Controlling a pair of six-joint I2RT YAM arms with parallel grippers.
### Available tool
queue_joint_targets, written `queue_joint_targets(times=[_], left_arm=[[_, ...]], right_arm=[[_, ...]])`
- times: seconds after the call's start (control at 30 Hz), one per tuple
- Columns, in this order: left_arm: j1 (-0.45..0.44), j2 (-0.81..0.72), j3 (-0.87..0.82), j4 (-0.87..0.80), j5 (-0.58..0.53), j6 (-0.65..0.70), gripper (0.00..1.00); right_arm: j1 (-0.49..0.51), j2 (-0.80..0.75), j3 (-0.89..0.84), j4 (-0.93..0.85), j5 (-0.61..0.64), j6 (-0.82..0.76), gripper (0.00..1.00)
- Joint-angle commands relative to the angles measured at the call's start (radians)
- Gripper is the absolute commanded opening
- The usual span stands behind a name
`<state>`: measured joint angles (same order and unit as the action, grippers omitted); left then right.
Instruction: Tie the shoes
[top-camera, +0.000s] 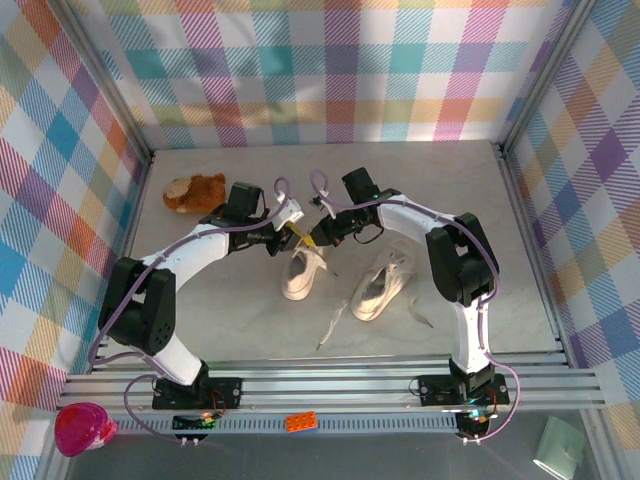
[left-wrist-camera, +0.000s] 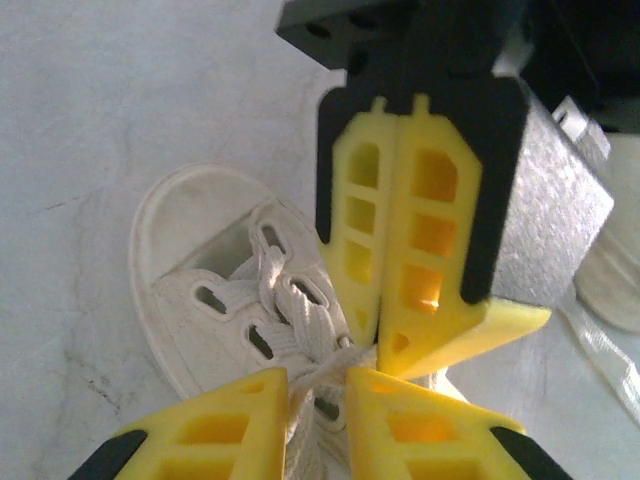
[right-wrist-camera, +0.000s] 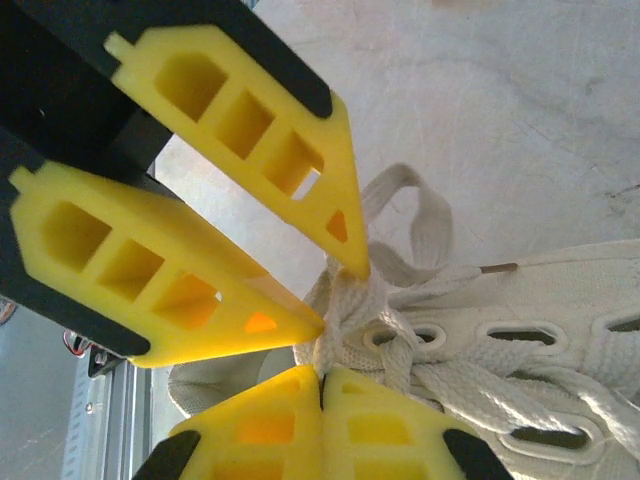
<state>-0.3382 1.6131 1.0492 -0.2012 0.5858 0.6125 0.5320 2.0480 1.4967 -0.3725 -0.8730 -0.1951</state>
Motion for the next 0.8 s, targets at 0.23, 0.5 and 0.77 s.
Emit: queue_joint_targets(times=[0.23, 0.5, 0.77], left_arm=[[0.007, 0.017, 0.088, -0.223, 0.025, 0.321, 0.55], [-0.003, 0.082, 0.164, -0.280, 0.038, 0.425, 0.59], [-0.019, 0.119, 0.186, -0.265, 0.016, 0.454, 0.58]], right_arm=[[-0.010, 0.012, 0.040, -0.035, -0.043, -0.022, 0.00], [-0.014, 0.022, 0.058, -0.067, -0.060, -0.047, 0.00], [-0.019, 0.037, 0.071, -0.072, -0.079, -0.053, 0.00]])
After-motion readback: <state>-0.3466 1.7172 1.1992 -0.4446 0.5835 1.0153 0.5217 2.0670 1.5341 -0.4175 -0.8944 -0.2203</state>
